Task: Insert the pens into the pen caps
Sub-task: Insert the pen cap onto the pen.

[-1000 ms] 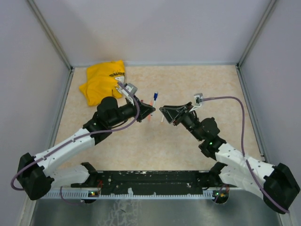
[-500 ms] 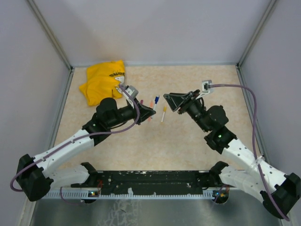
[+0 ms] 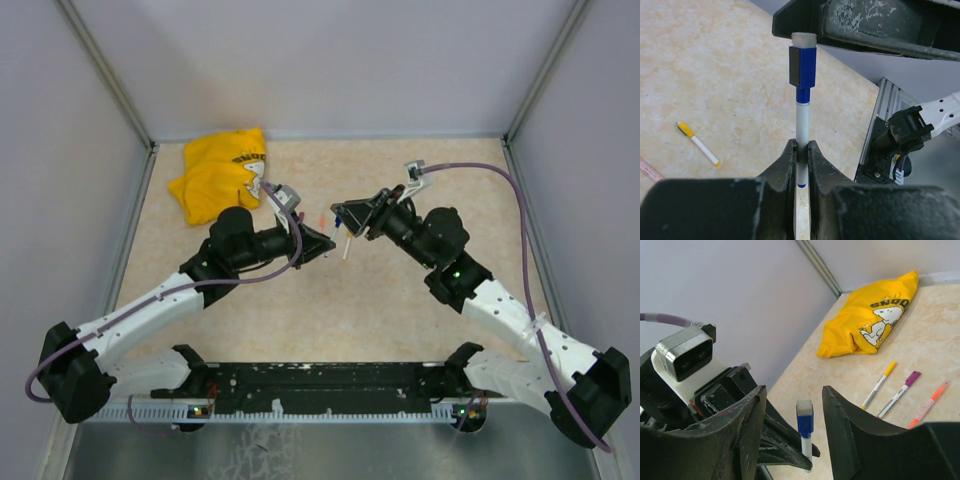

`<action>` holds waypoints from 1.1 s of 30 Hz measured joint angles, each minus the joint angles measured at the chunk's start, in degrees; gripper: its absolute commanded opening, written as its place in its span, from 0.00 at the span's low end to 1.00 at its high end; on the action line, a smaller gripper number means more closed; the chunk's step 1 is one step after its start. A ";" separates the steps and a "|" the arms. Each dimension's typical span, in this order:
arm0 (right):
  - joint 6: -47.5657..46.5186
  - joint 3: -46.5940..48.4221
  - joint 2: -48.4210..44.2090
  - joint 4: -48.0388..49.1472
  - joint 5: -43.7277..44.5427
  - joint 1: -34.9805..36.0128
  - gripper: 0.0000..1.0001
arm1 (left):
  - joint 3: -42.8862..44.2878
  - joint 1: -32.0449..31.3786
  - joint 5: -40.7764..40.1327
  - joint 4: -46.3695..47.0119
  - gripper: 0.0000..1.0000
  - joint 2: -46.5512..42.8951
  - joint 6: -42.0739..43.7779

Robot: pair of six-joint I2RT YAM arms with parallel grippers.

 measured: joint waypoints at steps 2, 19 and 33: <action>-0.02 0.00 0.00 -0.26 -0.31 0.00 0.49 | -0.02 0.00 0.31 0.20 0.00 0.02 0.00; -1.14 0.00 0.00 -2.36 -0.87 -0.02 0.24 | 0.00 0.00 1.75 1.16 0.00 0.79 -0.02; -1.68 -0.11 -0.04 -0.57 -1.20 -0.50 0.02 | 1.81 0.00 1.70 1.05 0.00 1.53 -0.68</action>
